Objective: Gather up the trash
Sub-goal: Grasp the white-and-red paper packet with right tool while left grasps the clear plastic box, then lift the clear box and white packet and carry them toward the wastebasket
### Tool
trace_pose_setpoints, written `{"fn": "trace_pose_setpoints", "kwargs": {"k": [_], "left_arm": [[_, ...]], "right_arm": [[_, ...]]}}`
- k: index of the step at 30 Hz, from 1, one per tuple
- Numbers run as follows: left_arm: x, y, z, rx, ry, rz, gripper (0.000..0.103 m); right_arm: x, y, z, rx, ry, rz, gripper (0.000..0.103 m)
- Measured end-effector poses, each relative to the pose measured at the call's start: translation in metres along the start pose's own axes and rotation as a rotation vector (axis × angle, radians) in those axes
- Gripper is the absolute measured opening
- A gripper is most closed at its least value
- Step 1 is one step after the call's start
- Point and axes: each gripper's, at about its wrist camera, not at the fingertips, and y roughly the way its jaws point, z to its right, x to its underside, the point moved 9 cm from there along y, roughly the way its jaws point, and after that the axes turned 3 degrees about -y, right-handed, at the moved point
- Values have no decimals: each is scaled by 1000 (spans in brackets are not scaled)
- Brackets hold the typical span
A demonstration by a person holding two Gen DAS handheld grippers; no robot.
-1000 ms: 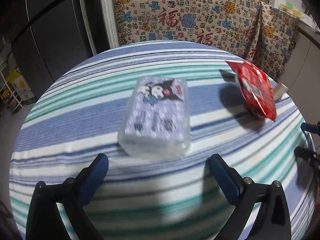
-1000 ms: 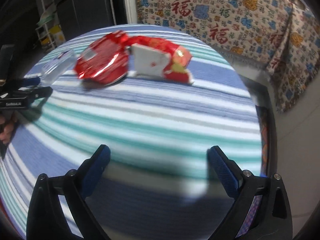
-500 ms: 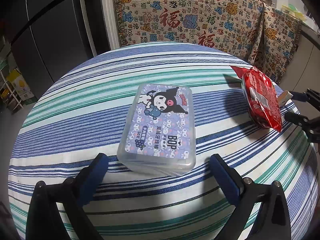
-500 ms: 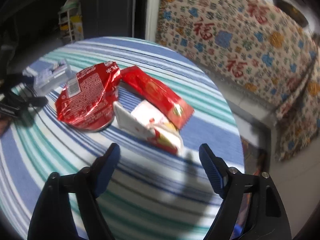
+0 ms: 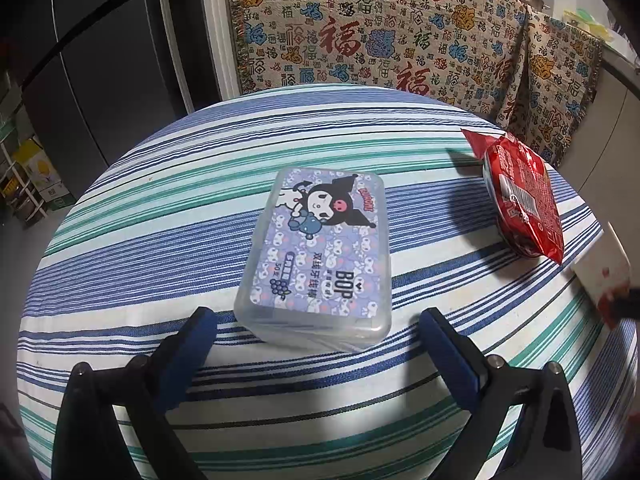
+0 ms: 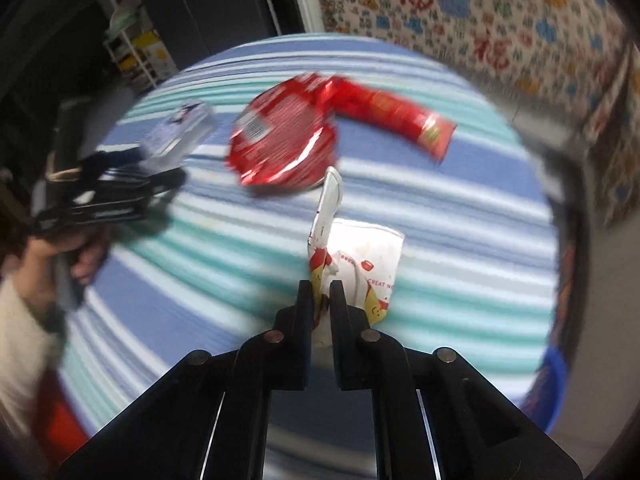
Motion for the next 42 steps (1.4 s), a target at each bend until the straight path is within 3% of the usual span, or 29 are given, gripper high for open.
{"fn": "trace_pose_setpoints", "kwargs": {"k": [3, 5, 6, 7, 12, 14, 15, 17, 18, 19, 28, 37, 42], "left_arm": [[-1, -2, 1, 29, -5, 7, 101], [-4, -7, 5, 54, 9, 28, 101], [-7, -12, 6, 54, 21, 47, 101], [-10, -14, 8, 54, 30, 59, 101], [-24, -13, 15, 41, 56, 50, 101], [-27, -7, 18, 5, 89, 34, 93], [-27, -4, 19, -14, 105, 25, 88], [-25, 0, 19, -29, 110, 9, 64], [-25, -1, 18, -27, 102, 10, 63], [-25, -2, 18, -20, 92, 13, 63], [10, -44, 25, 64, -8, 49, 63], [42, -85, 89, 179, 10, 56, 63], [50, -95, 121, 193, 29, 61, 63]], "right_arm": [[3, 3, -4, 38, -12, 22, 13], [0, 7, -1, 65, -28, 28, 27], [-1, 8, -3, 54, -26, 36, 38], [-1, 7, -4, 53, -25, 43, 41], [-9, 6, -7, 89, -52, 72, 42], [-12, 7, -8, 96, -58, 76, 42], [-13, 7, -8, 103, -63, 83, 41], [-13, 4, -8, 108, -58, 100, 21], [-14, 2, -7, 105, -54, 105, 7], [-15, 0, -5, 107, -47, 114, 6], [-18, -34, 0, 21, 27, 195, 5], [10, -62, -1, -8, 98, 238, 5], [31, -71, 4, -6, 147, 253, 5]]}}
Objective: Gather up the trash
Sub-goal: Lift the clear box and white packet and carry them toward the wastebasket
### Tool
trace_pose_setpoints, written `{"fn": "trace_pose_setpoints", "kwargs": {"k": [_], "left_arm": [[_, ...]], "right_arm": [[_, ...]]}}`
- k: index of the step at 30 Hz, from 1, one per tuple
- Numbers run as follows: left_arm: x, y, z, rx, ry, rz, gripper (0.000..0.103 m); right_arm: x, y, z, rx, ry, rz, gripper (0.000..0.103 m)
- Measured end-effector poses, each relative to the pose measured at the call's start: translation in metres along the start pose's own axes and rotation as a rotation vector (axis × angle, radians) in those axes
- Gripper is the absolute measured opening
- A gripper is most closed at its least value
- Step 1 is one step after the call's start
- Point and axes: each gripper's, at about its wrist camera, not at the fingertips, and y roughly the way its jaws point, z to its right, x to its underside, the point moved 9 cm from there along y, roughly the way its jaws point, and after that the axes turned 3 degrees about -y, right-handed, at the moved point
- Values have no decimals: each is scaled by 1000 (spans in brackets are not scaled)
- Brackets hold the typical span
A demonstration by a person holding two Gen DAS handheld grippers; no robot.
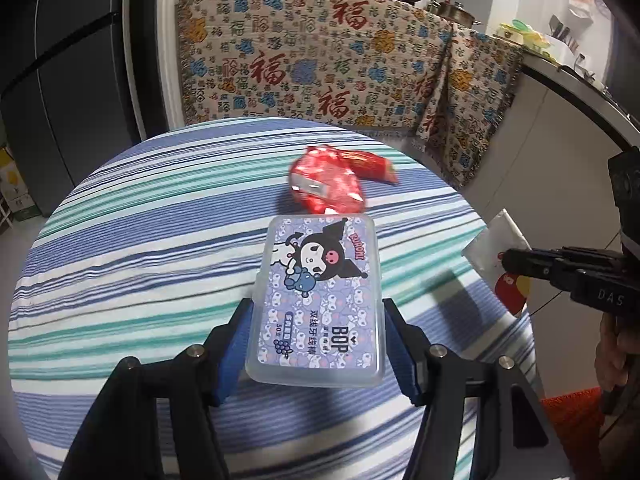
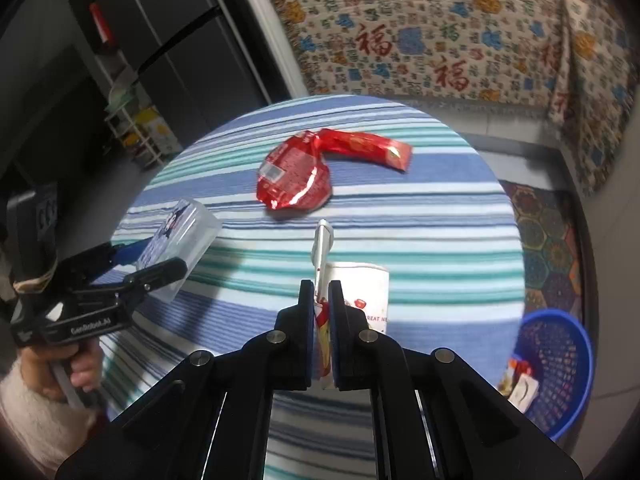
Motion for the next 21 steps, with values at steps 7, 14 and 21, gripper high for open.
{"fn": "trace_pose_setpoints", "kwargs": {"k": [7, 14, 21], "left_arm": [[11, -1, 24, -25, 26, 6, 63], [14, -1, 30, -52, 48, 8, 63], [14, 0, 31, -66, 54, 12, 63]], "right_arm": [[8, -10, 5, 1, 22, 21, 5], [7, -8, 1, 2, 7, 26, 5], [7, -5, 0, 6, -3, 27, 5]]}}
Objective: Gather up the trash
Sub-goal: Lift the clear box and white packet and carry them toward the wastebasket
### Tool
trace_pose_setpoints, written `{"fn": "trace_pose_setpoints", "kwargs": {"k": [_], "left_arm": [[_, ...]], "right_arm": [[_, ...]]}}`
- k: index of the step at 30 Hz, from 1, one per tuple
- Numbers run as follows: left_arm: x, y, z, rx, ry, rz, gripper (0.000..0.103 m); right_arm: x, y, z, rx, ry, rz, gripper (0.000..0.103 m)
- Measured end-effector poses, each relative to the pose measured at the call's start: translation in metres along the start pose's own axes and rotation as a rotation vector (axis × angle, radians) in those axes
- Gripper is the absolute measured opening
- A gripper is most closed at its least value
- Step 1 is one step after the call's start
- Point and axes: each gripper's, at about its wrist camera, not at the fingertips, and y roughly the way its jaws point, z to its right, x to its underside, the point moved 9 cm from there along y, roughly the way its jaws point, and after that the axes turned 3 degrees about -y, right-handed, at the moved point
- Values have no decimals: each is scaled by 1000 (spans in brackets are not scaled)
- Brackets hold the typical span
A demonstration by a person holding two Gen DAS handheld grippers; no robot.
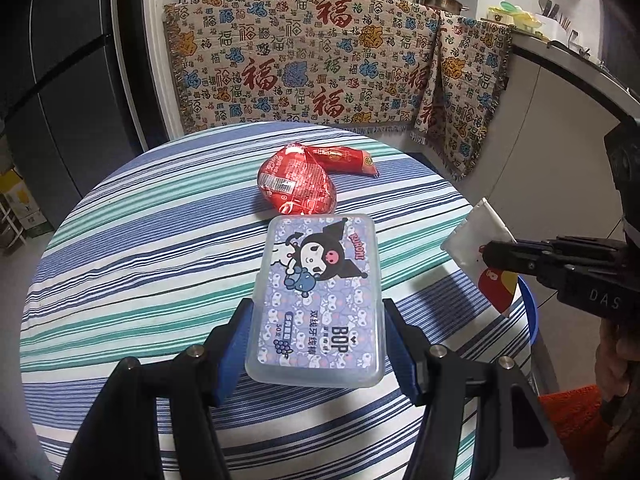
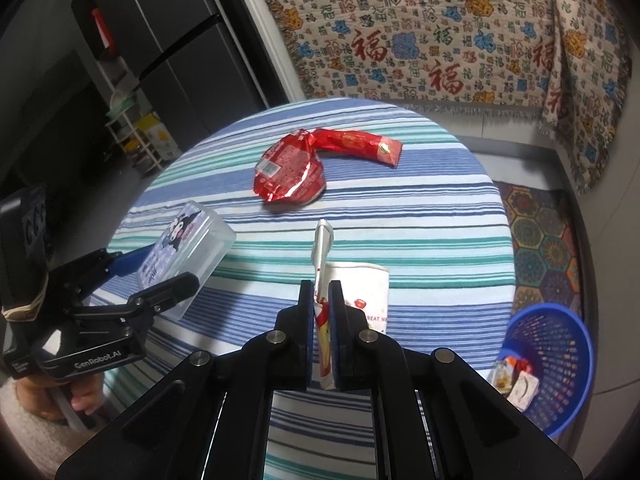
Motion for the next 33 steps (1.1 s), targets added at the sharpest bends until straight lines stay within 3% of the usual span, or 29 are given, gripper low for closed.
{"fn": "trace_pose_setpoints", "kwargs": {"k": [33], "left_arm": [[3, 9, 30, 11, 16, -14, 63]], "right_arm": [[5, -6, 10, -18, 6, 4, 5]]}}
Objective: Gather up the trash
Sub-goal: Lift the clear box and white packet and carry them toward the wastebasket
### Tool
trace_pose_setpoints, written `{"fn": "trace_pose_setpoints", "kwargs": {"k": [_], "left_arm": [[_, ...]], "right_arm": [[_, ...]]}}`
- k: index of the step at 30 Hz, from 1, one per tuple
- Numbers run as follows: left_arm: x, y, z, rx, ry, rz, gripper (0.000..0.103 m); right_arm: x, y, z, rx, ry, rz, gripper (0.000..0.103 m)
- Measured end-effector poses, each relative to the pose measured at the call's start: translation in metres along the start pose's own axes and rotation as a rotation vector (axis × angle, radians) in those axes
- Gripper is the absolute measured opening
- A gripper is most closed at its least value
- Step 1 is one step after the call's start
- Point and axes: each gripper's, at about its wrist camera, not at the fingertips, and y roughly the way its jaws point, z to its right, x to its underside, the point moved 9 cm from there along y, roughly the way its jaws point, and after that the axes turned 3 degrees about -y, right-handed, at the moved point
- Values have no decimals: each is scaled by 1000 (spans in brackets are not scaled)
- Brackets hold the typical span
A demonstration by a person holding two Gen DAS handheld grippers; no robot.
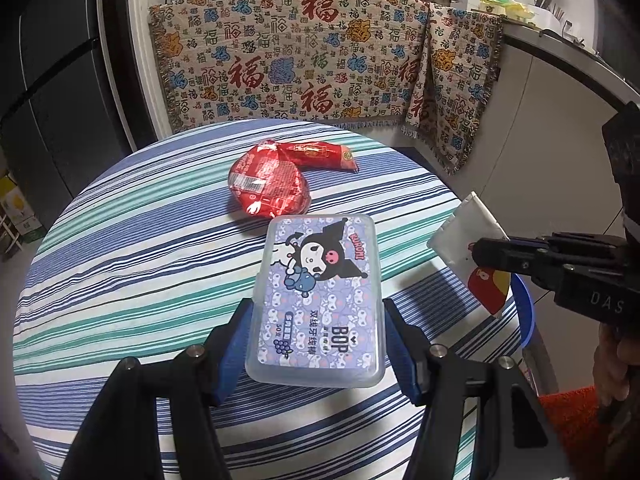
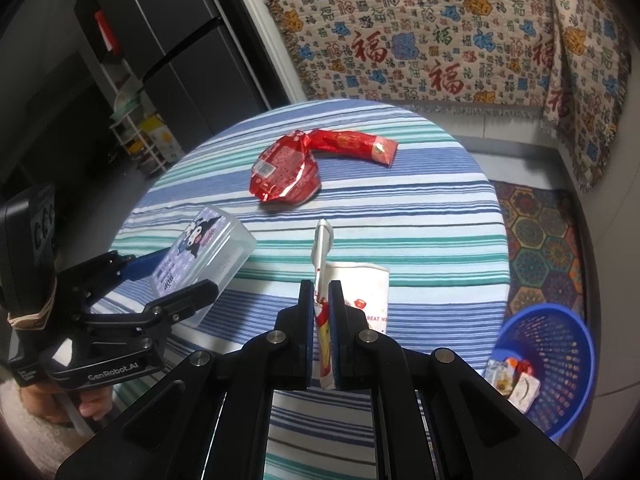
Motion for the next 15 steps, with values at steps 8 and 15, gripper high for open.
{"fn": "trace_pose_setpoints", "kwargs": {"k": [8, 15], "left_arm": [[-8, 0, 35, 70, 43, -7, 63], [-22, 4, 122, 241, 118, -25, 63]], "right_arm": [[-4, -27, 24, 27, 48, 54, 5], [-2, -86, 109, 182, 160, 95, 6]]}}
